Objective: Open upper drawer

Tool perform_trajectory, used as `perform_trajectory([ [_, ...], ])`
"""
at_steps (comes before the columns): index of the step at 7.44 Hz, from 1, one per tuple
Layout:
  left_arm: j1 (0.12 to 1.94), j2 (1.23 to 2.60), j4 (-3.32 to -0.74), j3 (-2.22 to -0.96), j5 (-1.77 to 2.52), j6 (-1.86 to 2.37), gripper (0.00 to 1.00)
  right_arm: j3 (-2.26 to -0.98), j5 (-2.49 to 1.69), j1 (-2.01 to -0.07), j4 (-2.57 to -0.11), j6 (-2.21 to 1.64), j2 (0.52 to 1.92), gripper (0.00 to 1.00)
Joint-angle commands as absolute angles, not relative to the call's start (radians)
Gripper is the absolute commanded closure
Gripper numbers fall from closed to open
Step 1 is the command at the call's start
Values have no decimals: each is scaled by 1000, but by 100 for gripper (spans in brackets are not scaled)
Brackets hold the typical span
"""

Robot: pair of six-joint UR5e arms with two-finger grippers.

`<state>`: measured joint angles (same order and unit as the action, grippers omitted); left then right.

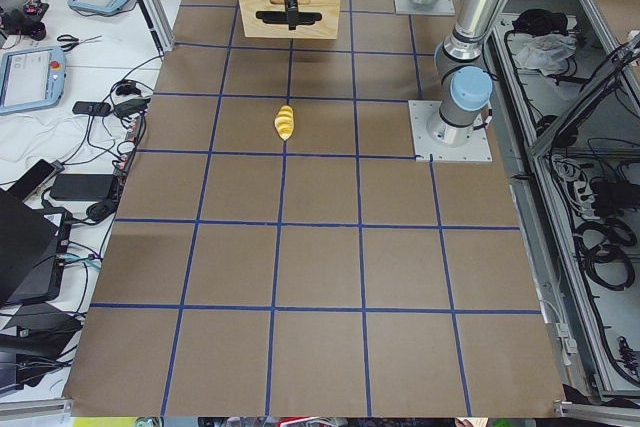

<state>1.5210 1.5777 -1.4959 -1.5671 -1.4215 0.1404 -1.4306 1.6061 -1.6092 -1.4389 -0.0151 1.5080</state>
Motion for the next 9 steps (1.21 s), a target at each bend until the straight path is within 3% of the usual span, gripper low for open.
perform_trajectory([
  [1,1523,1546,-1500,-1559,-1569,123,0,-1430,1606,-1609,-1439,-15,1508,0],
  [9,1526,1522,-1483,-1552,-1460,117,0,-1431,1606,-1609,-1439,-15,1508,0],
])
